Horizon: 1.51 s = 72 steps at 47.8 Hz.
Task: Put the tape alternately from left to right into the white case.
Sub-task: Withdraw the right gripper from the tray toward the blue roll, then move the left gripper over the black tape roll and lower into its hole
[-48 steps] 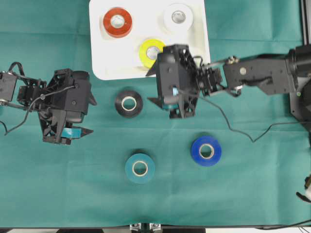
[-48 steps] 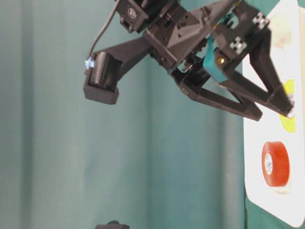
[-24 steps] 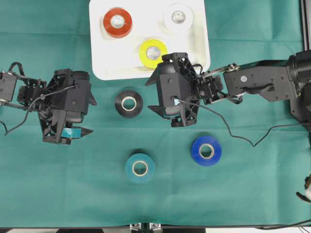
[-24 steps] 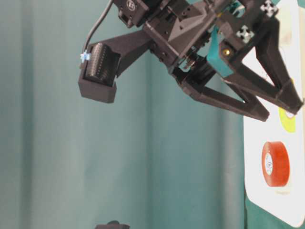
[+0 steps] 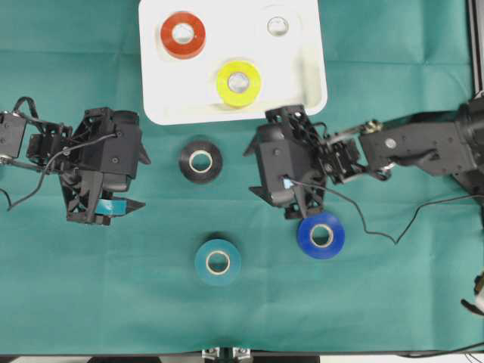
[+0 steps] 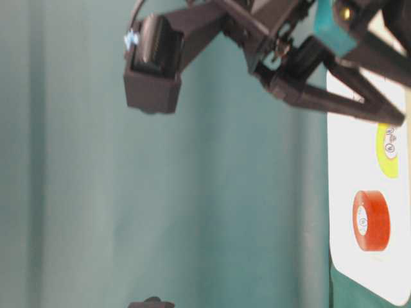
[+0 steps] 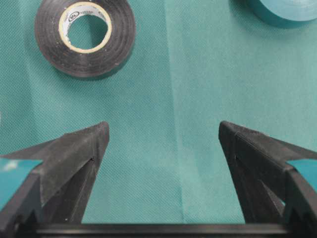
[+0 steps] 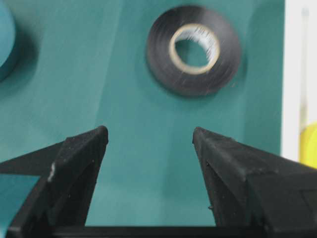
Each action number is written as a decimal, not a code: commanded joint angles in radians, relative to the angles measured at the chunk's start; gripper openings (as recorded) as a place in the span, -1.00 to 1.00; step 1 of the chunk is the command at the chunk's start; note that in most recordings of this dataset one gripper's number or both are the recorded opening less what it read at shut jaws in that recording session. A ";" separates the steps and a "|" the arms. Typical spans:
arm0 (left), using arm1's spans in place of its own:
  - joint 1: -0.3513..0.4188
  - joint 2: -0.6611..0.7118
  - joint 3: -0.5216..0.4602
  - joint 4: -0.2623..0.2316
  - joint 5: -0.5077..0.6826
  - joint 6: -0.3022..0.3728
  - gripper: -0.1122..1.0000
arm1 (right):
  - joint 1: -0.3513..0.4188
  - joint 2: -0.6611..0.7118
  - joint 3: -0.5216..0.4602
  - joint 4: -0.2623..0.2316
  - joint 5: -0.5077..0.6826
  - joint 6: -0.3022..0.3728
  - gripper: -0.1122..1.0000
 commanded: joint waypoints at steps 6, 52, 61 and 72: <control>-0.002 -0.003 -0.021 -0.002 -0.003 -0.002 0.43 | 0.029 -0.066 0.031 0.005 0.052 0.075 0.63; -0.003 0.018 -0.034 -0.003 -0.003 -0.034 0.43 | 0.086 -0.110 0.123 0.000 0.077 0.221 0.62; -0.009 0.018 -0.035 -0.003 -0.003 -0.057 0.43 | 0.086 -0.110 0.120 0.000 0.075 0.221 0.62; -0.035 0.020 -0.034 -0.003 -0.003 -0.097 0.43 | 0.086 -0.110 0.120 0.000 0.075 0.221 0.62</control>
